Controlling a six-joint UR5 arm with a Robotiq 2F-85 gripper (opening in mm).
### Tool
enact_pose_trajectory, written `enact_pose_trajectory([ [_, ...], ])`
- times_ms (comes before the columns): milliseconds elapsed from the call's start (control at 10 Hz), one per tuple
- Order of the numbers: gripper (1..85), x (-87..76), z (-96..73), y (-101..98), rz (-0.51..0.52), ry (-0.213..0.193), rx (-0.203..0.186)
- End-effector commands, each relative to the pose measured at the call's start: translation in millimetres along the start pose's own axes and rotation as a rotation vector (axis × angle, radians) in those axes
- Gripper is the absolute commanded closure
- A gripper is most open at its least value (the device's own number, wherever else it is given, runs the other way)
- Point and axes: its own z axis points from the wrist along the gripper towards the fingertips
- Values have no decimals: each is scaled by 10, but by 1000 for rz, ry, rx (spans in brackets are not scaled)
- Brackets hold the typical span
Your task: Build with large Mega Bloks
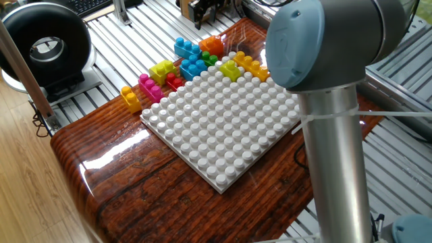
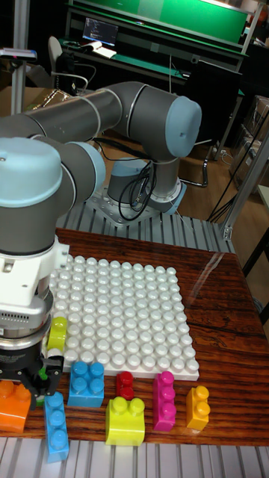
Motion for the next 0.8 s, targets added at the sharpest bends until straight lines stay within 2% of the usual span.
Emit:
enact_pose_trajectory([
  [0, 223, -79, 96, 42, 21, -39, -25],
  [100, 220, -56, 109, 17, 31, -36, -20],
  [300, 163, 3, 127, 35, 51, -26, -40],
  [500, 163, 55, 190, -95, 67, -23, -10],
  [700, 157, 123, 266, -143, 70, -20, -12],
])
